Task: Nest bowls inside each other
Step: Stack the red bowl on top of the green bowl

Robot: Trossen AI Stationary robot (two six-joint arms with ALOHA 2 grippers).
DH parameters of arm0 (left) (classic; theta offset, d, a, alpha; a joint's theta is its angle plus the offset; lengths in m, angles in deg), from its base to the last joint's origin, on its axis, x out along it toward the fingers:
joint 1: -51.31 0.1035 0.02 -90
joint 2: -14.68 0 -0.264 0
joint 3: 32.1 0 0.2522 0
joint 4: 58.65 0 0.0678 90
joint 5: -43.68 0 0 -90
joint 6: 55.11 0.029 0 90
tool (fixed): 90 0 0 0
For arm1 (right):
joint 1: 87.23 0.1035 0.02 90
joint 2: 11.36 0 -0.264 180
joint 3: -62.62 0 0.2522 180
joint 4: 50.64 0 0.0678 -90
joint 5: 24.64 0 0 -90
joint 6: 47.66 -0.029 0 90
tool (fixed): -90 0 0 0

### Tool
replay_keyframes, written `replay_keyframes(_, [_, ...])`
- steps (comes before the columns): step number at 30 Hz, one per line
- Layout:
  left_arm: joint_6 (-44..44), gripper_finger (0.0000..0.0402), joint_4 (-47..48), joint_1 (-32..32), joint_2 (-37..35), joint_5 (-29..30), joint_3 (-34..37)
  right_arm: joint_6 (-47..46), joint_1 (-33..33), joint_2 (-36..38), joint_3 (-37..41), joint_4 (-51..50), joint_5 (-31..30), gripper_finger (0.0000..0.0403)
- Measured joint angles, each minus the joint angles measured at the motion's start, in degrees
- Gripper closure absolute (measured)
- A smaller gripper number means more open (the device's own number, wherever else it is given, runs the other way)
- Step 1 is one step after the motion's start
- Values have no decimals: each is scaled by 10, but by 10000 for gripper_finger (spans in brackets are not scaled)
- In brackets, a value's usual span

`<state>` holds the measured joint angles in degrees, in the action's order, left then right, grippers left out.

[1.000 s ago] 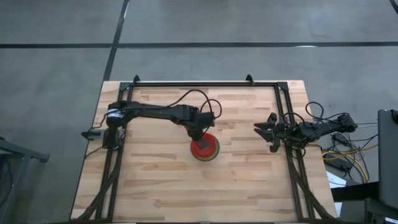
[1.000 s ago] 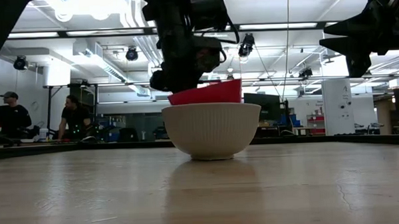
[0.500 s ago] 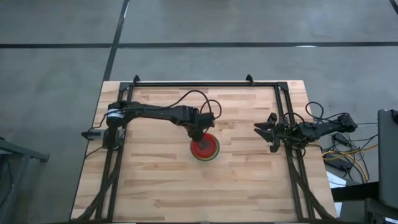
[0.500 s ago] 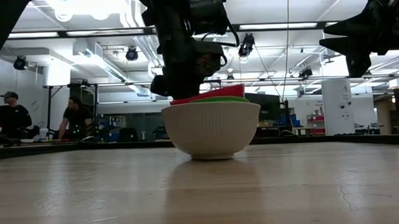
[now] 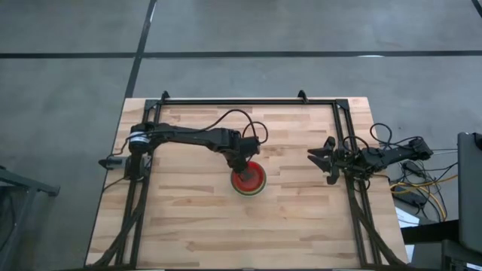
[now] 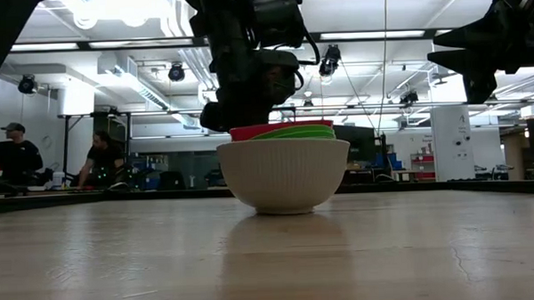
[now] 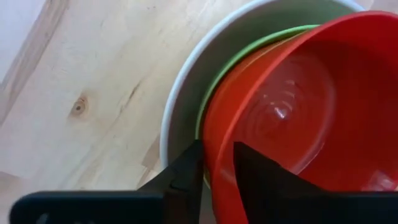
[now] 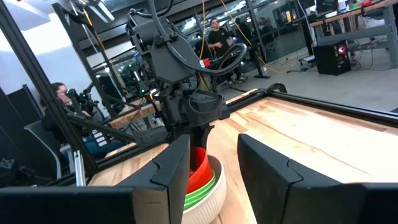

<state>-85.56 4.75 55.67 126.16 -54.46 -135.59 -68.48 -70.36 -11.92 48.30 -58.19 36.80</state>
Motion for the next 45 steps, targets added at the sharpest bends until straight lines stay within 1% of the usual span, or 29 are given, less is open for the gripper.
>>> replay_keyframes(6, [0,276,-1,0,0,-9,-1,0,0,0,0,0,0,271])
replay_keyframes(11, [2,257,0,0,-1,-10,-14,0,0,0,0,0,0,271])
replay_keyframes(20, [4,252,14,1,-6,-9,-40,0,0,0,0,0,0,271])
replay_keyframes(29, [-5,252,30,2,-11,-9,-39,0,0,0,0,0,0,271])
replay_keyframes(32, [-4,246,30,3,-11,-12,-40,0,0,0,0,0,0,271])
replay_keyframes(35, [-3,226,29,5,-11,-15,-45,0,0,0,0,0,0,271])
replay_keyframes(41, [-4,170,29,10,-12,-28,-49,0,0,0,0,0,0,271])
replay_keyframes(45, [6,150,28,12,-18,-29,-49,0,0,0,0,0,0,271])
